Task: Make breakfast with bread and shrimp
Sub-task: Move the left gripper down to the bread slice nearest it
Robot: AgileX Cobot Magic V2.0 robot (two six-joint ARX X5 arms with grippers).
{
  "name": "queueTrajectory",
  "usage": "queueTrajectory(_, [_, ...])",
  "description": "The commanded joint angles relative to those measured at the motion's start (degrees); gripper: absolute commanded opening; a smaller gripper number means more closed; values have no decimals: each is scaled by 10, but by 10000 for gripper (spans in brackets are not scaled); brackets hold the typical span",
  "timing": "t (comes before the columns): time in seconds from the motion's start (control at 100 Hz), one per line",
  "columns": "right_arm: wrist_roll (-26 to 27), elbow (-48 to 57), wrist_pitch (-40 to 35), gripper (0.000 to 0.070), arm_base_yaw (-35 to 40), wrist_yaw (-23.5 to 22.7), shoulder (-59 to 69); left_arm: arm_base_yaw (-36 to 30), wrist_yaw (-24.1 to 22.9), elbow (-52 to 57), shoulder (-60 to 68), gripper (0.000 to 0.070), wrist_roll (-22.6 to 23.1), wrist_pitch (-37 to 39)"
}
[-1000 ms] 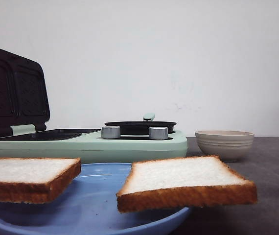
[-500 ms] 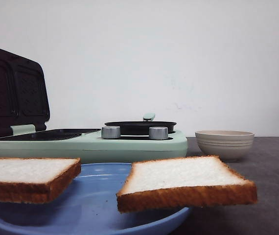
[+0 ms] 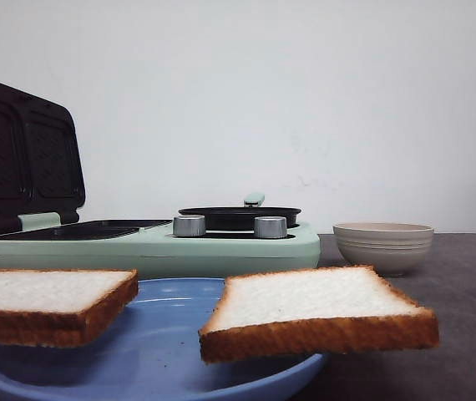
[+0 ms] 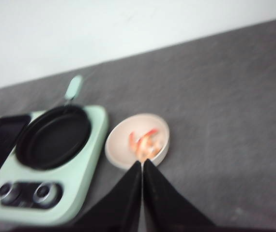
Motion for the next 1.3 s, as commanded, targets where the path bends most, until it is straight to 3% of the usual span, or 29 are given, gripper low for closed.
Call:
queueTrajectory(0.0, [-4,5,-10,0,0,-12,13,0,28,9,10,13,-5,-3])
queueTrajectory(0.25, [-37,5,-77,0,0,-68,55,0,78,9,70,46,10,-54])
queueTrajectory(0.37, [-53,5,-89,26,0,-102,64,-1,96,9,107,262,28,-87])
queueTrajectory(0.42, [-53,5,-90,104,0,-110,66,-1,110,9,123,353,37,-98])
queueTrajectory(0.47, [-53,5,-90,202,0,-114,66,-2,124,9,139,398,43,-108])
queueTrajectory(0.53, [-53,5,-91,297,0,-114,66,-2,143,9,158,398,54,-120])
queueTrajectory(0.6, [-53,5,-93,331,0,-114,66,-2,160,9,178,398,64,-134])
queueTrajectory(0.94, [-52,5,-84,331,0,-114,65,-17,203,9,265,398,90,-160])
queueTrajectory(1.29, [-53,5,-85,331,0,-135,65,-60,199,9,358,397,109,-171])
